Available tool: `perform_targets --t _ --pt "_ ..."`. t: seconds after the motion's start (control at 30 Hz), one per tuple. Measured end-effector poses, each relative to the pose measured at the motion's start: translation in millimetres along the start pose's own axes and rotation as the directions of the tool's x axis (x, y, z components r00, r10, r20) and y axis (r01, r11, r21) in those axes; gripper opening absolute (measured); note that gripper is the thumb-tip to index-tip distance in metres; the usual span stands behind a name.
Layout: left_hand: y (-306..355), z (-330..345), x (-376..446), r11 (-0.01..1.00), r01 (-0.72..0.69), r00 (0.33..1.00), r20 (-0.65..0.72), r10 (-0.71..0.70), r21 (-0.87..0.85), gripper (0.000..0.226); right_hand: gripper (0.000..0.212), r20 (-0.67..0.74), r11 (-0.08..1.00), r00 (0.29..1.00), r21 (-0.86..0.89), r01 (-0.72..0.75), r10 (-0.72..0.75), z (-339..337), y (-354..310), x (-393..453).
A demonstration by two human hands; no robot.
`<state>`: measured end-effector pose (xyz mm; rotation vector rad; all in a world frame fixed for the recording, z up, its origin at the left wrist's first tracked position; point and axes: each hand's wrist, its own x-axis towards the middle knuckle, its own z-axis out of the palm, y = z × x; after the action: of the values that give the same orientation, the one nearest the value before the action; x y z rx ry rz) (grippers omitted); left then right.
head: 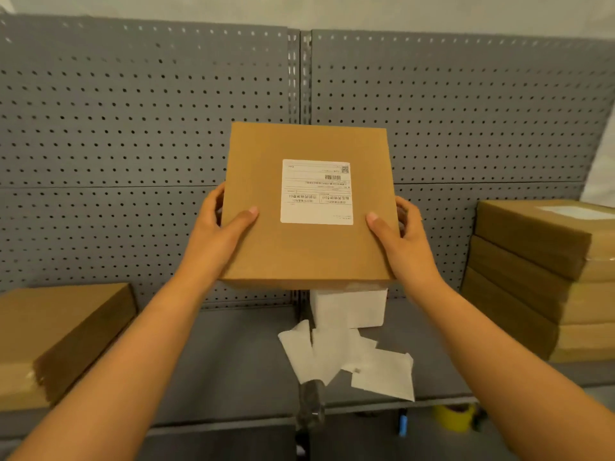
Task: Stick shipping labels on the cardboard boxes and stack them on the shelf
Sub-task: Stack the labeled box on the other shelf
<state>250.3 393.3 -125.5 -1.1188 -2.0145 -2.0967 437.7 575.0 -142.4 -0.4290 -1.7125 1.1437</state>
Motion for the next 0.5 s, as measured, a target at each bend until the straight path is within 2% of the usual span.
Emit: perform_targets --t 0.17,0.37,0.5 --pt "19 58 -14 0.999 0.027 0.999 -0.045 -0.029 -0.046 0.062 0.056 0.026 1.0 1.0 -0.006 0.001 -0.001 -60 3 20" --pt "45 99 -20 0.998 -0.034 0.998 -0.056 0.031 -0.061 0.06 0.063 0.09 1.0 0.996 0.005 0.008 -0.008 -107 -4 32" --pt "64 128 -14 0.995 -0.072 0.997 -0.023 0.071 -0.071 0.059 0.041 0.041 0.997 0.997 -0.005 0.071 -0.071 -138 -18 37"
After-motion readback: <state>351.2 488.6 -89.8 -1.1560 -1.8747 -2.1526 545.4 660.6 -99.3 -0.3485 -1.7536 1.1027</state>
